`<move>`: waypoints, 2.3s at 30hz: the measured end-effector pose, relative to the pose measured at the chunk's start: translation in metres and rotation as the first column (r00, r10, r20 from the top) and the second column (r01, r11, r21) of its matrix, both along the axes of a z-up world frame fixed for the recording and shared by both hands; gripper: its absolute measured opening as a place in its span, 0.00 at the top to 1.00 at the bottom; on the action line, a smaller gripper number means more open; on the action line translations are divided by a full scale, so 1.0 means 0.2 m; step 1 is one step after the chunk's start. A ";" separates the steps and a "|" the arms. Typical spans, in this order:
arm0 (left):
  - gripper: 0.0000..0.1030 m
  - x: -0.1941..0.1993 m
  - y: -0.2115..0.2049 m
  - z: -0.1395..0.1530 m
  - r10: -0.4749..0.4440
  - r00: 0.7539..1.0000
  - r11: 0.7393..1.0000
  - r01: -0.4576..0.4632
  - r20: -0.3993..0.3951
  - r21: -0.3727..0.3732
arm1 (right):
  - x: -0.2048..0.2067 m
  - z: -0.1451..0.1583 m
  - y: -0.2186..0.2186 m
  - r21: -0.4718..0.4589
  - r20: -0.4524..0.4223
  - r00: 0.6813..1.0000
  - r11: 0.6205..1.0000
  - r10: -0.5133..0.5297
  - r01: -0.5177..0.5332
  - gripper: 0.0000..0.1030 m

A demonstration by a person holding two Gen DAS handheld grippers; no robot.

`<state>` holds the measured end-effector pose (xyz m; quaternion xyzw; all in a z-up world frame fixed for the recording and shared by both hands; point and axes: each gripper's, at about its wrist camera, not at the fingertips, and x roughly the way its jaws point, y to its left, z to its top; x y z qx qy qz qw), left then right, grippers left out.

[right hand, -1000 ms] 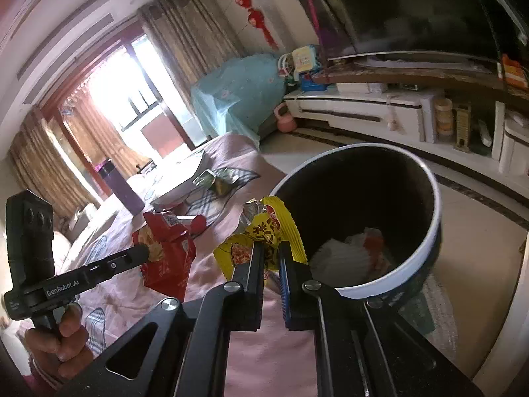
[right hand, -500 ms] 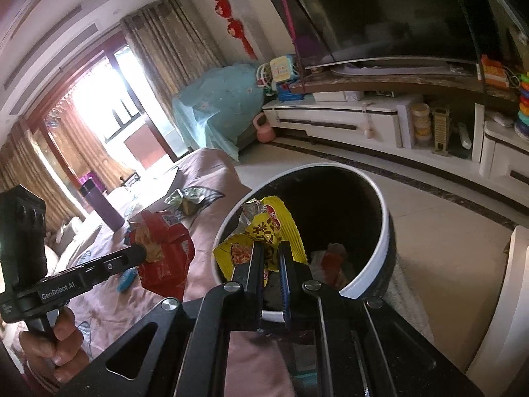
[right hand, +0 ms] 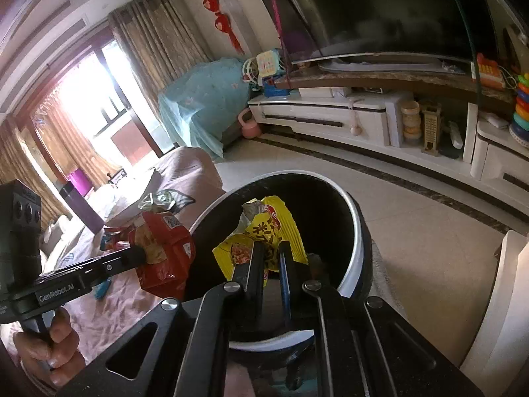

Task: Collect trash
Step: 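Carry the red and yellow wrappers over the bin and open both tools, then move both tools back to the pink and blue candy toys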

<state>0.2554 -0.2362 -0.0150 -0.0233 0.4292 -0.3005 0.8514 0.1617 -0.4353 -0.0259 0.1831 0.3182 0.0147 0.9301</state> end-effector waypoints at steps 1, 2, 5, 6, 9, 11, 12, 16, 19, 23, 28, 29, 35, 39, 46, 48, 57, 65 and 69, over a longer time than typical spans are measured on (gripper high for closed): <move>0.98 0.01 -0.01 -0.01 0.001 1.000 1.000 -0.001 -0.004 0.002 | 0.00 0.00 0.00 -0.003 -0.003 1.000 1.000 0.001 -0.001 0.92; 0.98 0.01 -0.02 -0.01 0.003 1.000 1.000 -0.003 -0.008 0.004 | 0.01 0.00 0.00 -0.006 -0.006 1.000 1.000 0.001 -0.001 0.92; 0.98 0.03 -0.04 -0.02 0.004 1.000 1.000 -0.004 -0.009 0.011 | 0.03 -0.01 -0.01 -0.009 -0.014 1.000 1.000 0.001 -0.001 0.92; 0.97 0.03 -0.04 -0.03 0.003 1.000 1.000 -0.003 -0.009 0.013 | 0.04 -0.02 -0.01 -0.009 -0.017 1.000 1.000 -0.001 0.001 0.92; 0.86 0.03 -0.04 -0.04 0.011 1.000 1.000 -0.011 -0.016 0.017 | 0.05 -0.02 -0.03 -0.013 -0.023 1.000 1.000 -0.004 0.004 0.91; 0.73 0.04 -0.03 -0.05 0.019 0.999 1.000 -0.019 -0.032 0.005 | 0.06 -0.03 -0.03 -0.012 -0.025 1.000 1.000 -0.004 0.004 0.87; 0.67 0.03 -0.02 -0.05 0.028 0.999 1.000 -0.028 -0.030 0.005 | 0.06 -0.03 -0.03 -0.010 -0.025 1.000 1.000 -0.007 0.007 0.85; 0.63 0.03 0.04 -0.06 0.049 0.998 0.999 -0.049 -0.043 -0.003 | 0.05 -0.03 -0.05 0.009 -0.023 1.000 1.000 -0.016 0.016 0.48; 0.52 0.01 0.10 -0.06 0.072 0.996 0.997 -0.072 -0.054 -0.013 | 0.03 -0.02 -0.03 0.009 -0.002 1.000 1.000 -0.020 0.020 0.35; 0.44 -0.03 0.23 -0.08 0.117 0.991 0.993 -0.118 -0.063 -0.021 | 0.00 0.01 0.02 0.030 0.030 1.000 1.000 -0.004 0.003 0.19; 0.44 -0.09 0.40 -0.11 0.175 0.982 0.984 -0.176 -0.074 -0.020 | 0.00 0.02 0.16 0.024 0.042 0.998 0.998 0.052 -0.053 0.14; 0.44 -0.10 0.43 -0.11 0.183 0.980 0.982 -0.185 -0.075 -0.019 | 0.00 0.03 0.19 0.021 0.043 0.997 0.998 0.065 -0.066 0.14; 0.44 -0.16 0.67 -0.13 0.260 0.962 0.965 -0.262 -0.078 -0.015 | 0.00 0.03 0.40 0.011 0.044 0.986 0.987 0.159 -0.160 0.12; 0.44 -0.19 0.81 -0.14 0.310 0.948 0.950 -0.312 -0.078 -0.011 | 0.01 0.01 0.53 0.009 0.033 0.976 0.976 0.216 -0.216 0.11; 0.44 -0.23 1.05 -0.16 0.378 0.923 0.926 -0.379 -0.070 0.005 | 0.05 -0.03 0.71 0.031 0.011 0.959 0.958 0.284 -0.284 0.11; 0.44 -0.23 1.10 -0.16 0.393 0.917 0.919 -0.394 -0.071 0.009 | 0.05 -0.04 0.76 0.033 0.009 0.954 0.953 0.300 -0.300 0.11; 0.44 -0.21 1.33 -0.19 0.443 0.894 0.896 -0.442 -0.063 0.040 | 0.09 -0.08 1.04 0.041 -0.018 0.923 0.923 0.384 -0.383 0.12; 0.44 -0.06 1.42 -0.21 0.438 0.898 0.895 -0.433 -0.032 0.104 | 0.13 -0.12 1.22 0.040 -0.040 0.904 0.905 0.425 -0.424 0.12; 0.44 0.05 1.41 -0.22 0.413 0.911 0.905 -0.407 -0.017 0.126 | 0.15 -0.13 1.25 0.042 -0.053 0.902 0.903 0.428 -0.427 0.12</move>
